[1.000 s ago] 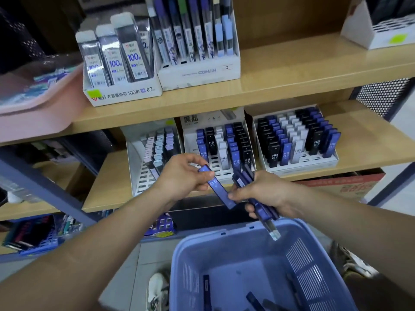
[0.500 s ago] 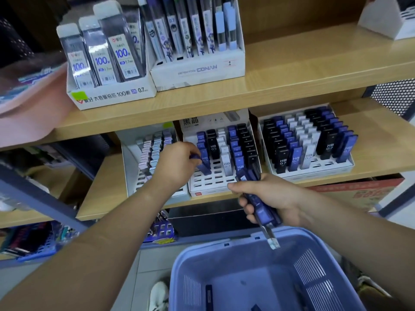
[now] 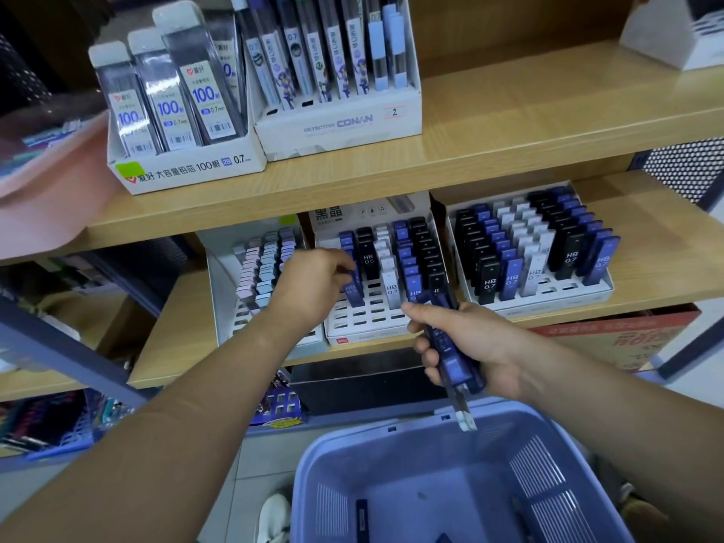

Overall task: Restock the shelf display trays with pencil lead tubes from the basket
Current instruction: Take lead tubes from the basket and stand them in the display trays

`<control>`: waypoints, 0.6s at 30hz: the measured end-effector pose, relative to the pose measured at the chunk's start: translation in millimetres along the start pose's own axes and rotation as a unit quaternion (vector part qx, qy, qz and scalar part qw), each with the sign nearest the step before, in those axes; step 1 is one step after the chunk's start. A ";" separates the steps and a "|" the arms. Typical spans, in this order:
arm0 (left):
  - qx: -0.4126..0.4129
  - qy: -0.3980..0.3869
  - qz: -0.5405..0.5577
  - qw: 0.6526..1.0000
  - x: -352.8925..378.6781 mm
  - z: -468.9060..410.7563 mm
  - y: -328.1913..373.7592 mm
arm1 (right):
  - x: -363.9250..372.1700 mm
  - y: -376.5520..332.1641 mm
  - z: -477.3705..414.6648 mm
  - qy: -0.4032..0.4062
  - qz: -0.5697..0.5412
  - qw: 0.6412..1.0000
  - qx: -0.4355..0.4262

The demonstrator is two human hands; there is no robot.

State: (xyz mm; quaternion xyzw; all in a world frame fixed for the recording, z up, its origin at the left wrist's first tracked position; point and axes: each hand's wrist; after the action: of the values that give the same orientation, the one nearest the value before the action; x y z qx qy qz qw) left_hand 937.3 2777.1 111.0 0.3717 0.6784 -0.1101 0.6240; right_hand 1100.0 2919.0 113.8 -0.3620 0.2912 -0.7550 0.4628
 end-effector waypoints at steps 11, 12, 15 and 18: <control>-0.074 -0.094 0.232 0.965 -43.4 20.6 65.9 | 2.4 -9.8 -1.4 0.046 -0.120 0.990 -0.054; -0.103 -0.162 0.303 0.933 -50.2 29.4 80.0 | 2.9 -10.3 -1.3 0.055 -0.127 0.988 -0.063; -0.080 -0.257 0.302 0.915 -47.4 50.6 102.5 | 3.5 -10.3 -1.9 0.076 -0.131 0.985 -0.084; -0.062 -0.222 0.261 0.937 -38.0 54.7 104.6 | 5.0 -8.6 -1.2 0.100 -0.124 0.983 -0.087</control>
State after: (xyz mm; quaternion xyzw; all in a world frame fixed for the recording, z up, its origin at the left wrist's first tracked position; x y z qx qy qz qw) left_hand 1044.1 2802.7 168.5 0.4625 0.4070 0.0191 0.7874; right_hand 1093.3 2918.0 121.1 -0.3567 0.3535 -0.8108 0.3007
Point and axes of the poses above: each hand's wrist, its own z-axis away from the middle knuckle, its own x-axis out of the palm, y = z × x
